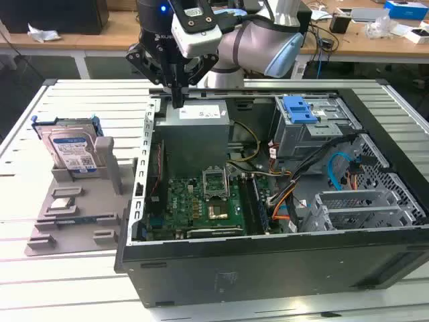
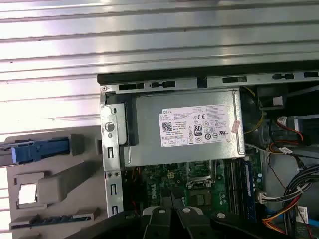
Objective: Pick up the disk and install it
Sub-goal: 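Reach for the disk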
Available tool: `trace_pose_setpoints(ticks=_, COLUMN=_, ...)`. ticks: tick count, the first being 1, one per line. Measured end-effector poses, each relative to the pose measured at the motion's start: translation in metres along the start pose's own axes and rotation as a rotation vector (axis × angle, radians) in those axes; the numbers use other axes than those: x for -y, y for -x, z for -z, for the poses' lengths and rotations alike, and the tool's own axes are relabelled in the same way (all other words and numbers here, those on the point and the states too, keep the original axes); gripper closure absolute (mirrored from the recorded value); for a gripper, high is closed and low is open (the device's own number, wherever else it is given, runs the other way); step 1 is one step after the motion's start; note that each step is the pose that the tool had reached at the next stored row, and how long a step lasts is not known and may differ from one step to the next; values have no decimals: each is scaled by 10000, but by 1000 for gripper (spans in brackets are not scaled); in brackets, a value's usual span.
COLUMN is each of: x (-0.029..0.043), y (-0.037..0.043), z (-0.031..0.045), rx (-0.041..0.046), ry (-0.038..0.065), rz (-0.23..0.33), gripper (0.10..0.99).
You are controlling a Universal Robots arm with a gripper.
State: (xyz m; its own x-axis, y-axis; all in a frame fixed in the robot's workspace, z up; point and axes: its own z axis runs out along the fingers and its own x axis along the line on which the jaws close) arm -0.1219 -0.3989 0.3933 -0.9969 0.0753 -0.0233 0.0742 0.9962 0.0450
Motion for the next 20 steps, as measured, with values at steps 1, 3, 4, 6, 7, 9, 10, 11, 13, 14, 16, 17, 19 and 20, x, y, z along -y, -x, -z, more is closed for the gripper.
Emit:
trace_pose_setpoints(ticks=1, x=2, y=-24, z=0, rx=1, ry=0, rz=-1, gripper=980)
trace_pose_setpoints(ticks=3, x=5, y=-68, z=2, rx=0, ry=0, rz=-1, gripper=980)
trace_pose_setpoints(ticks=4, x=6, y=-79, z=2, rx=0, ry=0, rz=-1, gripper=980)
trace_pose_setpoints(ticks=6, x=8, y=-102, z=3, rx=0, ry=-1, rz=0, gripper=980)
trace_pose_setpoints(ticks=7, x=8, y=-111, z=3, rx=0, ry=0, rz=0, gripper=980)
trace_pose_setpoints(ticks=9, x=10, y=-132, z=3, rx=1, ry=1, rz=0, gripper=980)
trace_pose_setpoints(ticks=10, x=11, y=-153, z=4, rx=0, ry=1, rz=0, gripper=980)
trace_pose_setpoints(ticks=11, x=15, y=-196, z=5, rx=1, ry=0, rz=-1, gripper=980)
trace_pose_setpoints(ticks=13, x=17, y=-230, z=6, rx=0, ry=1, rz=-1, gripper=980)
trace_pose_setpoints(ticks=14, x=18, y=-241, z=6, rx=0, ry=1, rz=-1, gripper=980)
trace_pose_setpoints(ticks=16, x=23, y=-304, z=8, rx=0, ry=0, rz=0, gripper=980)
trace_pose_setpoints(ticks=17, x=24, y=-328, z=9, rx=0, ry=0, rz=0, gripper=980)
trace_pose_setpoints(ticks=19, x=30, y=-401, z=10, rx=0, ry=1, rz=-1, gripper=980)
trace_pose_setpoints(ticks=20, x=34, y=-454, z=12, rx=0, ry=0, rz=0, gripper=980)
